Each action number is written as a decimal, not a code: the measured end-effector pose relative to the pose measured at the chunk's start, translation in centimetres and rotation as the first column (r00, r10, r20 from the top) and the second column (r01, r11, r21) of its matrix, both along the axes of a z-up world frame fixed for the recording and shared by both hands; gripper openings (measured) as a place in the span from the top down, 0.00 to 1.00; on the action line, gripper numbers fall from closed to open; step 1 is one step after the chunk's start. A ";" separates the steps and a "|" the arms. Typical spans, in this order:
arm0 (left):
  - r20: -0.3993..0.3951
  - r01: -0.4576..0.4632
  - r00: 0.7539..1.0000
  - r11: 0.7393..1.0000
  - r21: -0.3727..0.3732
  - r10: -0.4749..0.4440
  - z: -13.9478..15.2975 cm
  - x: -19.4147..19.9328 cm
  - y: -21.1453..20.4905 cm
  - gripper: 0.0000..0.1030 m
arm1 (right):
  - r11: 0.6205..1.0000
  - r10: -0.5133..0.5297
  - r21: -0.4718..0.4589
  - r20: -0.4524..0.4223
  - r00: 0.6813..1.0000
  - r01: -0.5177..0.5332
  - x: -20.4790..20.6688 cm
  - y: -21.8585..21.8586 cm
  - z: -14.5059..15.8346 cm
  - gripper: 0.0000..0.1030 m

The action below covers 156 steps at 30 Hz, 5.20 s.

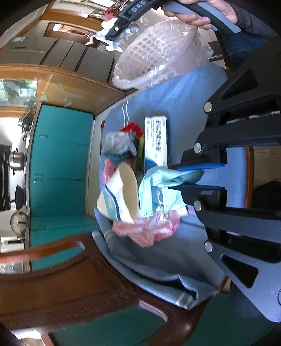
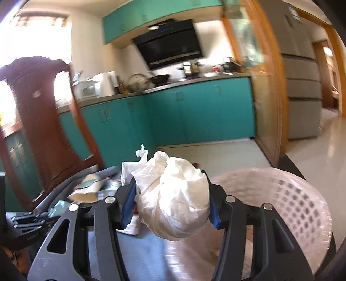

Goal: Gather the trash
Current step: 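Carry the tissue bundle with the right tool while the left tool carries the mask toward the basket, then open the right tool over the basket while the left tool releases the mask into it, then move both open tools back toward the chair seat, then lower the right tool onto the white ointment box and close on it, then lift the white ointment box up off the seat with the right tool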

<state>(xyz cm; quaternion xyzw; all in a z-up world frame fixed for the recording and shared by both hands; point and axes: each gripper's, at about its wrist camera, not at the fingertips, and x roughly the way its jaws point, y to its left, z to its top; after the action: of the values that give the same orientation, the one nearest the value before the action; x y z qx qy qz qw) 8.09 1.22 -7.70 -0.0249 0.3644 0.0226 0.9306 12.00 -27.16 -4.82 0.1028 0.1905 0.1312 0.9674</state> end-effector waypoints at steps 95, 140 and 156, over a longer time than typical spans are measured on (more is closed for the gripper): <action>0.014 -0.327 0.945 0.941 0.091 0.327 3.1 -1.7 6.2 0.13 | 0.847 0.474 -0.102 -0.297 0.829 -0.521 7.7 18.5 -4.8 0.70; -0.082 -0.324 0.940 0.943 0.073 0.330 -0.2 -0.9 6.4 0.12 | 0.597 0.566 -0.247 -0.545 0.619 -0.763 5.3 22.1 -9.6 0.22; -0.090 -0.331 0.938 0.943 0.046 0.334 -0.7 -0.7 7.0 0.12 | 0.635 0.557 -0.192 -0.558 0.615 -0.749 4.8 19.5 -8.3 0.55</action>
<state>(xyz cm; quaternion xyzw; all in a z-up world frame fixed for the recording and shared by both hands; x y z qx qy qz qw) 7.42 8.22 -8.40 -0.0707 0.3990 0.1861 0.8951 16.79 -7.70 -13.13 -0.1523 0.4550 0.4126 0.7743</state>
